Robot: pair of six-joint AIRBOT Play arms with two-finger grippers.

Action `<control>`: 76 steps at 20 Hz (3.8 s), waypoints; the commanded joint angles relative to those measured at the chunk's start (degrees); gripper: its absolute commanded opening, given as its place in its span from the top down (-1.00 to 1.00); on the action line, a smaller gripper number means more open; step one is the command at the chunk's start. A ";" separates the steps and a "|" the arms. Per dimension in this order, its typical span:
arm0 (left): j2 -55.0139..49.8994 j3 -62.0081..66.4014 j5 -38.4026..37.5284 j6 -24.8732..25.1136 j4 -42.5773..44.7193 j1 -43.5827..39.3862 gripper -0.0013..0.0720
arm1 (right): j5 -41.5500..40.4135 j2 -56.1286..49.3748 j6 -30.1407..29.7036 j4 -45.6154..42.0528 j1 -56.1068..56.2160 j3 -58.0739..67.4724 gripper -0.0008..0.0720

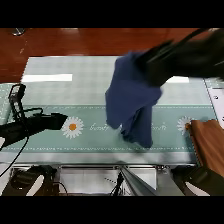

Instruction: Fold the shirts.

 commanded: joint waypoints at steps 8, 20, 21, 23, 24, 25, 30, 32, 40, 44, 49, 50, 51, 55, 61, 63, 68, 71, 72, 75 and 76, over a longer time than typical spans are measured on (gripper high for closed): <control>-0.63 0.00 -3.39 -0.02 -3.06 0.15 -0.95 | -20.02 -17.73 2.14 19.82 8.09 -16.65 -0.74; -7.23 -13.05 -16.52 13.33 -26.99 11.89 -0.95 | 6.99 19.32 5.46 -1.66 -50.16 -43.21 -0.73; -8.61 -15.13 -16.13 16.24 -31.91 10.86 -0.95 | 7.39 19.85 3.10 1.77 -50.23 -47.58 -0.73; -11.19 -16.52 -10.10 19.56 -35.76 8.48 -0.95 | 7.37 19.82 0.50 6.54 -50.23 -53.96 -0.73; -12.24 -16.33 -5.53 20.87 -36.96 7.34 -0.95 | 7.08 19.82 0.28 6.82 -50.25 -55.52 -0.73; -13.33 -16.11 -1.49 22.16 -38.12 6.60 -0.95 | 6.84 19.82 0.24 6.78 -50.25 -56.41 -0.73; -20.48 -14.82 3.15 25.35 -38.12 6.29 -0.95 | 6.84 19.82 0.00 7.37 -50.23 -56.57 -0.73; -23.61 -14.40 3.17 28.24 -39.85 6.29 -0.95 | 6.82 19.82 0.00 7.50 -50.23 -56.59 -0.73; -35.47 -7.98 6.32 34.27 -47.54 -1.05 -0.67 | 7.41 19.82 0.04 7.48 -50.23 -56.59 -0.73; -40.06 -2.84 3.48 36.89 -47.52 -3.48 0.90 | 11.23 19.82 -0.17 7.45 -50.23 -57.96 -0.73; -40.00 -1.55 2.36 36.89 -47.30 -3.45 0.90 | 9.81 18.32 0.07 11.02 -43.98 -62.05 -0.73; -40.00 -1.55 2.10 36.89 -47.30 -3.45 0.90 | 8.26 16.96 0.07 11.58 -41.83 -62.10 -0.73; -40.00 -1.55 1.68 36.89 -47.30 -3.45 0.90 | 6.38 15.56 -0.15 12.72 -39.95 -62.10 -0.73; -40.00 -1.55 -0.15 36.87 -47.30 -3.48 0.90 | -1.18 7.34 -2.49 19.56 -31.56 -62.05 -0.73; -39.60 -0.98 -2.91 37.88 -47.32 -2.64 0.90 | -2.64 -0.63 -7.19 20.33 -26.71 -54.45 0.91; -37.00 2.60 -7.82 40.06 -47.32 1.03 0.90 | 3.63 0.04 -7.06 16.57 -27.04 -45.38 0.91; -28.26 31.23 -10.97 33.64 -47.28 18.49 0.90 | 8.15 1.20 0.37 0.22 -27.02 -1.36 0.91; -27.87 51.32 -13.90 28.09 -44.04 25.90 0.90 | 10.19 1.25 1.40 -3.32 -26.97 23.87 0.91; -27.74 57.22 -15.91 26.27 -41.16 27.52 0.90 | 11.69 1.53 1.36 -3.32 -26.97 29.97 0.92; -25.31 68.52 -20.59 22.34 -28.68 29.07 0.90 | 13.88 6.34 0.57 -4.94 -26.97 38.40 0.91; -23.52 69.75 -20.59 20.96 -24.46 28.85 0.90 | 14.62 8.72 0.59 -6.84 -26.97 38.40 0.91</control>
